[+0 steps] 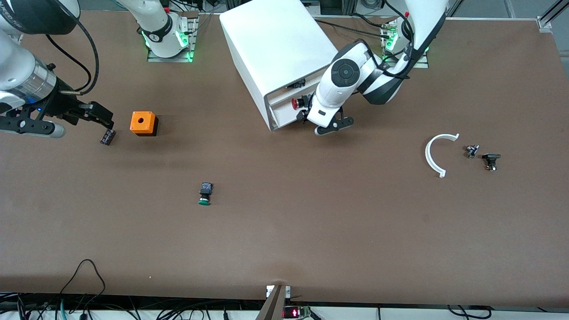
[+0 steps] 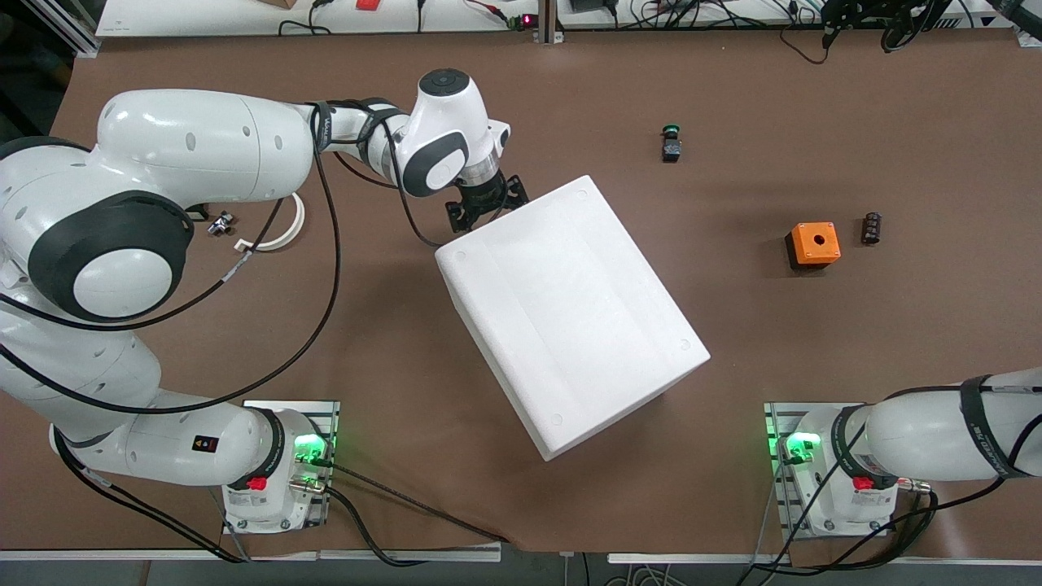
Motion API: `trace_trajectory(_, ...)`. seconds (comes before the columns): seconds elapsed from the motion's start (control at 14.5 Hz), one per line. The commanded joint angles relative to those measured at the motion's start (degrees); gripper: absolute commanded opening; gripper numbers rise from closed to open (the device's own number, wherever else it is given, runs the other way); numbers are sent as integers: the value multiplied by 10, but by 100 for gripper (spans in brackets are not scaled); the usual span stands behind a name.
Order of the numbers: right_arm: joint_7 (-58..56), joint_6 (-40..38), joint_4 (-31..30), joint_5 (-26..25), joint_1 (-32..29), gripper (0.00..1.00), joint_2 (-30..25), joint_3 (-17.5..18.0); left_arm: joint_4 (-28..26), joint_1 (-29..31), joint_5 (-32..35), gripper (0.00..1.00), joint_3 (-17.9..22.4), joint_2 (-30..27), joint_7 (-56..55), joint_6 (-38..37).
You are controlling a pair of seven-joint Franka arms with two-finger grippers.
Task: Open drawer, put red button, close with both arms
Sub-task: 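Push the drawer closed with the left gripper while the right gripper withdraws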
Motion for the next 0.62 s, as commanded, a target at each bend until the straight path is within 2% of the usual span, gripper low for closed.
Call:
trace_trajectory(0.0, -12, 9, -10, -8, -1, 100, -4, 2, -13, 8, -10, 99, -23, -21, -6, -15)
trace_trajectory(0.21, -15, 2, 22, -5, -2, 100, 14, 1, -13, 8, -22, 99, -31, -19, -7, -16)
trace_trajectory(0.55, -15, 2, 36, -8, -6, 100, 17, 1, -12, 7, -30, 99, -42, -17, -6, -37)
